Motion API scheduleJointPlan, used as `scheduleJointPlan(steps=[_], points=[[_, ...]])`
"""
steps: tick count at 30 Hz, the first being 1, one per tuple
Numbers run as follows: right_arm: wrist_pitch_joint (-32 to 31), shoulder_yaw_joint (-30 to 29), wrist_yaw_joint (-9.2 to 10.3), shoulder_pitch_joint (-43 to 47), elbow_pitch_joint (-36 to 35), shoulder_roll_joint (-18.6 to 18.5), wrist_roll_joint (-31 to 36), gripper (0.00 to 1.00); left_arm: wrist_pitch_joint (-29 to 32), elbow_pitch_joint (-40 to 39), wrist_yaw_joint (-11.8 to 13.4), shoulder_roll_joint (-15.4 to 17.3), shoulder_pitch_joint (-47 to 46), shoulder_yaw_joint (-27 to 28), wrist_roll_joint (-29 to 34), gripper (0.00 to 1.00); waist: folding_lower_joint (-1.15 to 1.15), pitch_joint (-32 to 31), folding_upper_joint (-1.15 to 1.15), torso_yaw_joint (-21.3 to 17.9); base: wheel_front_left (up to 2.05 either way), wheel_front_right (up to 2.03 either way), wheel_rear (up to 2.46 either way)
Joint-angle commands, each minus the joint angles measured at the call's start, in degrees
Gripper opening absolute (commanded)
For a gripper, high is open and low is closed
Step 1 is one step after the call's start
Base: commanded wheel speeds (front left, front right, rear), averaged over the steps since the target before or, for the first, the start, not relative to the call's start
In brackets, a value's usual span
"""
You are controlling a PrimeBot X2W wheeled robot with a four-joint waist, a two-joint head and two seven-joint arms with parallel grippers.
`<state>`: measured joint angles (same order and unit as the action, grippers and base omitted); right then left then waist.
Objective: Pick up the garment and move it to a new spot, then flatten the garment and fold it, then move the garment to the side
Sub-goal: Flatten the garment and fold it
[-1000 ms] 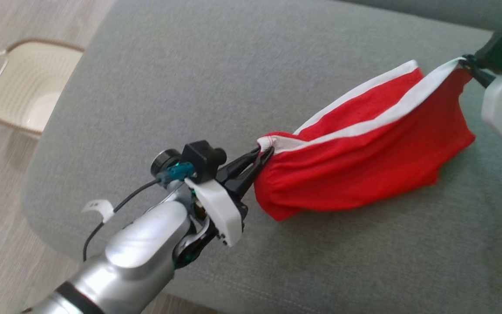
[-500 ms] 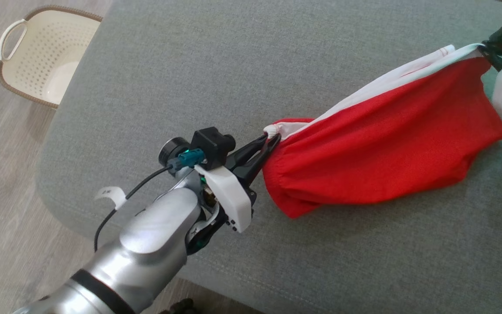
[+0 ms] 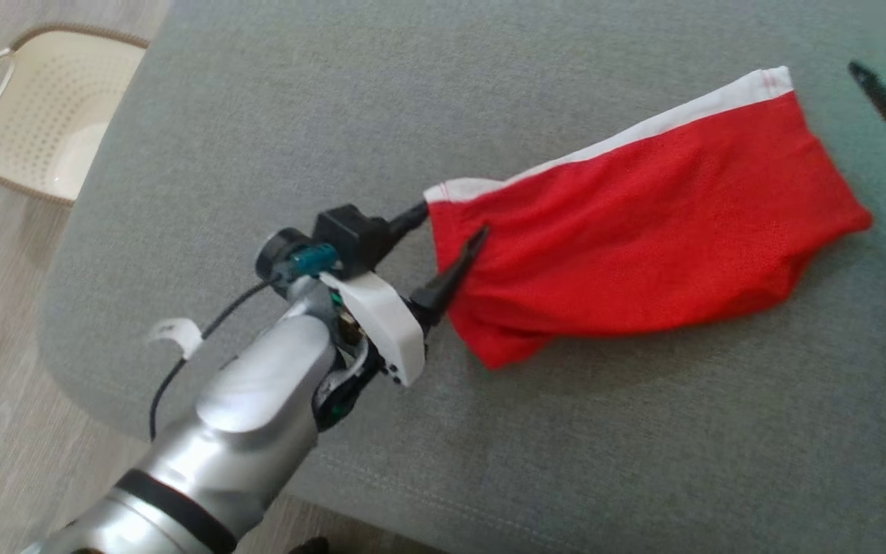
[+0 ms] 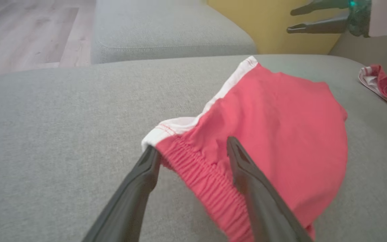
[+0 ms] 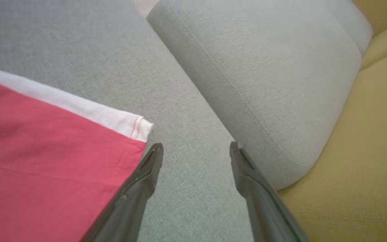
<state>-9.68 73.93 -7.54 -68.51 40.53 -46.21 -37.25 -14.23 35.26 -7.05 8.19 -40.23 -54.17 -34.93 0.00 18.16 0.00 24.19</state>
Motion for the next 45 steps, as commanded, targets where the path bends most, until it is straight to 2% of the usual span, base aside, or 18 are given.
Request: scheduleJointPlan(steps=[1,7,15,21,26,32,38,39,45], points=[[1.9,-1.2,0.05,-0.9,0.7,-0.4,-1.3,1.0,-0.8,-1.1,0.3,1.3,-1.8,3.2,0.4,1.0,0.0,-0.9,0.0,-1.0,0.0,0.0,0.0],[10.4,-2.1,0.05,1.2,4.8,2.2,-0.9,1.0,-0.8,-2.4,1.6,3.1,0.1,8.8,1.2,1.0,0.0,-4.4,0.0,-4.7,0.0,0.0,0.0],[22.7,-9.2,0.05,6.7,11.0,8.8,-2.6,1.0,-0.8,-7.2,5.2,5.0,4.4,19.3,1.9,1.0,0.0,-10.4,0.0,-10.5,0.0,0.0,0.0],[24.6,-15.6,0.05,11.6,11.0,11.9,-1.8,1.0,-0.8,-11.1,7.7,5.2,8.6,26.4,2.8,1.0,0.0,-14.0,0.0,-13.7,0.0,0.0,0.0],[24.7,-27.7,0.05,17.6,4.5,12.8,2.8,1.0,-0.8,-15.1,9.0,4.6,12.7,31.3,4.7,1.0,0.0,-16.1,0.0,-15.6,0.0,0.0,0.0],[24.7,-44.4,0.05,31.2,-5.4,16.0,10.6,1.0,-0.8,-19.5,9.4,2.5,18.9,36.2,7.0,1.0,0.0,-18.4,0.0,-17.3,0.0,0.0,0.0],[24.7,-59.7,0.05,45.2,-14.5,23.8,17.4,1.0,-0.8,-23.3,8.9,0.2,25.6,39.3,10.5,1.0,0.0,-19.6,0.0,-18.5,0.0,0.0,0.0],[24.7,-59.7,0.05,45.2,-14.5,23.8,17.4,1.0,-0.8,-23.3,8.9,0.2,25.6,39.3,10.5,1.0,0.0,-19.6,0.0,-18.5,0.0,0.0,0.0],[24.3,-68.4,0.05,56.9,-23.1,33.3,23.6,1.0,-0.8,-26.2,7.7,-2.2,31.8,41.3,15.0,1.0,0.0,-19.7,0.0,-19.5,0.0,0.0,0.0]])
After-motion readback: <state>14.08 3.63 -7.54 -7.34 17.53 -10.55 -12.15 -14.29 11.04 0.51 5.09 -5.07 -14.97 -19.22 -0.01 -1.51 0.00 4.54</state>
